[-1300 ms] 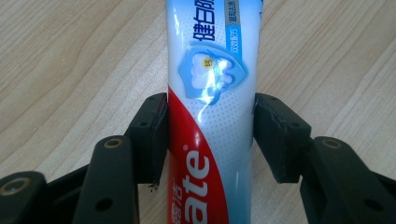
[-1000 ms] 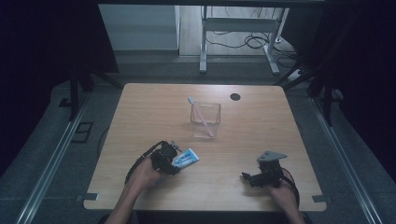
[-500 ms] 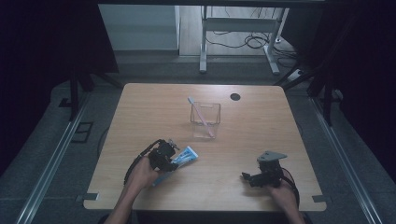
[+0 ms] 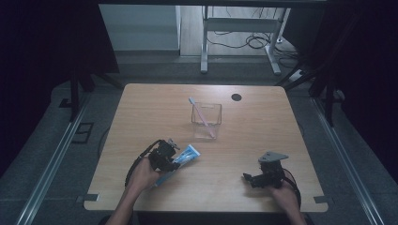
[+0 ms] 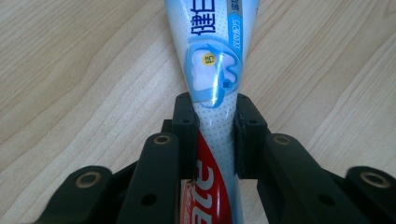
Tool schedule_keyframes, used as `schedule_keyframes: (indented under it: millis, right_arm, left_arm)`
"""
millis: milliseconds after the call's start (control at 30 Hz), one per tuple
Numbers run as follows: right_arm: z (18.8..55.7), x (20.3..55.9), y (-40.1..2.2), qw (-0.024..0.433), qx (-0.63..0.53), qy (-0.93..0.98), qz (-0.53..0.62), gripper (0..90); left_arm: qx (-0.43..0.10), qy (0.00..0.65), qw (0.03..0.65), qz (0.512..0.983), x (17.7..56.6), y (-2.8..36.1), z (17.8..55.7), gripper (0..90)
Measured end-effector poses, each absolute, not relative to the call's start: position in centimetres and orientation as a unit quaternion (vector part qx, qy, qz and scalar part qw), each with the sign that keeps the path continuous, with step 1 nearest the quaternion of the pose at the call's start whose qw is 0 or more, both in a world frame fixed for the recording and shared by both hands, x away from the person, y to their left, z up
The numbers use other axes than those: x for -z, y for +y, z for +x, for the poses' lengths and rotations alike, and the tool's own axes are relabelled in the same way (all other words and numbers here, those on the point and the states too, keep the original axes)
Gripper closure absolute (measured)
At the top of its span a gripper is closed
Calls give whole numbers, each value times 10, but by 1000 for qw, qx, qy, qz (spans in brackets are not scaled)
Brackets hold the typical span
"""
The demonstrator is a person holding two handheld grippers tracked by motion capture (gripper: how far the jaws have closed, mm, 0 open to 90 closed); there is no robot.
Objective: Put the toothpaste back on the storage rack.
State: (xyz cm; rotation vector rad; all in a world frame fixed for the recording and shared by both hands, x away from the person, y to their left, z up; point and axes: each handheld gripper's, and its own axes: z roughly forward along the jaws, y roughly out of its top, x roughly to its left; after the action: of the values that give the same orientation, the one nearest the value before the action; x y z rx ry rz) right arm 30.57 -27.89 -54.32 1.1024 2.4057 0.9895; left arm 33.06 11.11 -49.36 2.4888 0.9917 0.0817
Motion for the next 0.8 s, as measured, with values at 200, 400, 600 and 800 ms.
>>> schedule_keyframes:
  millis: [200, 400, 600, 800]
  right_arm:
    - [306, 543, -279, 157, -346, 841, 385, 8]
    - [306, 543, -279, 158, -345, 841, 384, 7]
    - [306, 543, -279, 158, -346, 842, 382, 7]
    - [306, 543, -279, 158, -345, 843, 381, 8]
  left_arm:
    - [-30, 361, 239, 901, 487, 110, 331, 746]
    - [-33, 360, 254, 897, 479, 109, 332, 746]
    - [-39, 358, 268, 894, 467, 106, 334, 746]
    - [-48, 357, 283, 889, 455, 105, 338, 745]
